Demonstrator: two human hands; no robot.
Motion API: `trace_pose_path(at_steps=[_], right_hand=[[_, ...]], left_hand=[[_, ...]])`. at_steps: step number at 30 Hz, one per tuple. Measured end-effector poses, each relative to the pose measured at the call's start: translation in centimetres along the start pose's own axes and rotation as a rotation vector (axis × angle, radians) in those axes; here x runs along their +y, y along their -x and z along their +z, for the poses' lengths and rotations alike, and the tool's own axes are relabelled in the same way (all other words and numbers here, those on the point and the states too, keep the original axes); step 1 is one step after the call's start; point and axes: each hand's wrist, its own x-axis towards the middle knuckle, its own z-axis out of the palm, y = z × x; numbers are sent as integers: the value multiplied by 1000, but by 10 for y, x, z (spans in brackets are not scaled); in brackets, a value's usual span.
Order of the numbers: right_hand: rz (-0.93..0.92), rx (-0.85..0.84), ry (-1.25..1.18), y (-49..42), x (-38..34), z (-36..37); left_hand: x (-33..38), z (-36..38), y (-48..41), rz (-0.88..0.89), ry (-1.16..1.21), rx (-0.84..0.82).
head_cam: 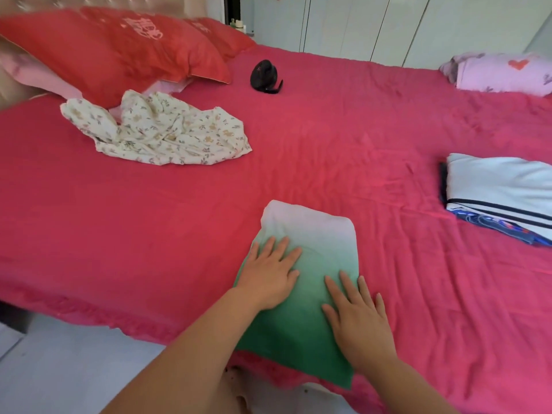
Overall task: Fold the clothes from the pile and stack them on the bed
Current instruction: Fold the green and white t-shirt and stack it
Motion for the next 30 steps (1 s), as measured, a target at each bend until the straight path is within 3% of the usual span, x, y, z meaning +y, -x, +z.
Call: trace_pose_path(at_steps=[6, 16, 20, 30], right_hand=[[-45, 123, -66, -32, -13, -21], [34, 65, -90, -115, 6, -14], [60, 75, -95, -125, 9, -1], [30, 42, -205, -99, 13, -14]], left_hand=[[2, -30, -26, 16, 12, 104], [-15, 7, -83, -97, 104, 44], [-18, 21, -90, -119, 98, 121], [-19, 2, -69, -131, 198, 91]])
